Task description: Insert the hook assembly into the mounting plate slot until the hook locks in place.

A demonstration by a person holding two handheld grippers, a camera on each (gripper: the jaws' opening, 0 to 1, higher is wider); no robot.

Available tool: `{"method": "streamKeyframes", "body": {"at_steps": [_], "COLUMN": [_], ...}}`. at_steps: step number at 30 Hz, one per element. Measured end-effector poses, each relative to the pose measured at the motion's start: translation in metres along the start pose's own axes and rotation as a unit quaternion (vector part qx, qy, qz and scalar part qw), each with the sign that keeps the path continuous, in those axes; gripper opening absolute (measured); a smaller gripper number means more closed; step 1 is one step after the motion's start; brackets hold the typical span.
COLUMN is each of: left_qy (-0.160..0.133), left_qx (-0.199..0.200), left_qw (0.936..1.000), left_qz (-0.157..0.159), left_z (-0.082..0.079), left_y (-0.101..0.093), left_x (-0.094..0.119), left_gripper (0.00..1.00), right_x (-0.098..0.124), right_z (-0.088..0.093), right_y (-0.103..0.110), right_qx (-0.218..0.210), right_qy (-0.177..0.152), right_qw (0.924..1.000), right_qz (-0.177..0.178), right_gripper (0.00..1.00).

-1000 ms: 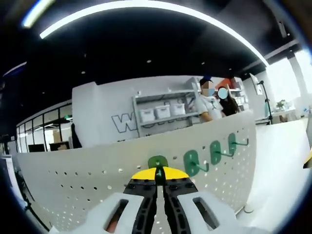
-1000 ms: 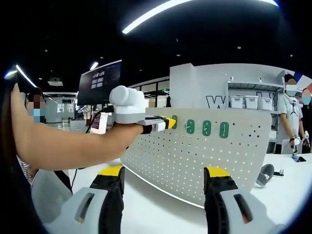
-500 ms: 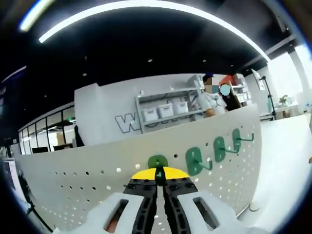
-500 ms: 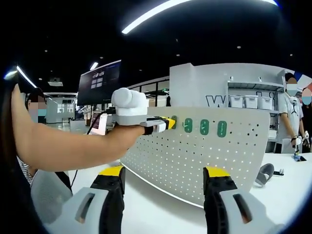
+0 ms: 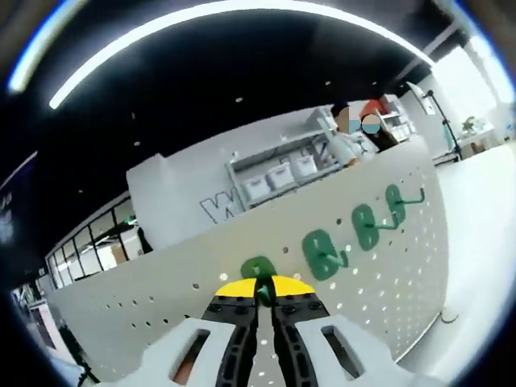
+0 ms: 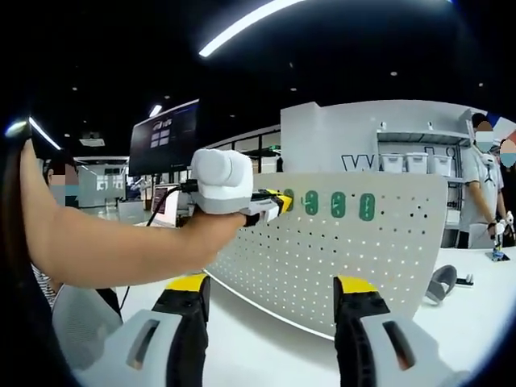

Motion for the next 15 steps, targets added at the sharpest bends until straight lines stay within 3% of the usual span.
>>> {"method": "streamKeyframes", "body": {"at_steps": [5, 10, 15], "left_qy": [0.000, 0.011, 0.013], "left_qx": [0.009, 0.105, 0.114], "left_qw": [1.0000, 0.9940, 0.9926], "left_qz": [0.002, 0.028, 0.039], "left_z": [0.0002, 0.0020, 0.0017], "left_y": [0.0035, 0.0068, 0.0076], "left_x": [-0.0003, 0.0009, 0.0021], "left_gripper": [0.05, 0.10, 0.14], "right_x": [0.0025, 0.0032, 0.0053], "right_z": [0.0007, 0.0002, -0.0013], "right_y": [-0.0022, -0.0031, -0.0018], "right_qx": [-0.002, -0.001, 0.001], "right_qy": [-0.004, -0.004, -0.004], "right_qw": [1.0000, 1.0000, 0.9999], "right_qz": [0.002, 0.007, 0.013], "right_gripper": [0.60, 0.59, 0.59]}}
Point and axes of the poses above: the point that each gripper's makers call its tool centre point, and the gripper's own axes: x roughly backward along the fingers, y roughly to its left, z roughly out of its underside, the point moved 9 cm from there along x, roughly backward along the fingers, and after that the axes turned 12 degrees about -z, right-handed, at the moved point
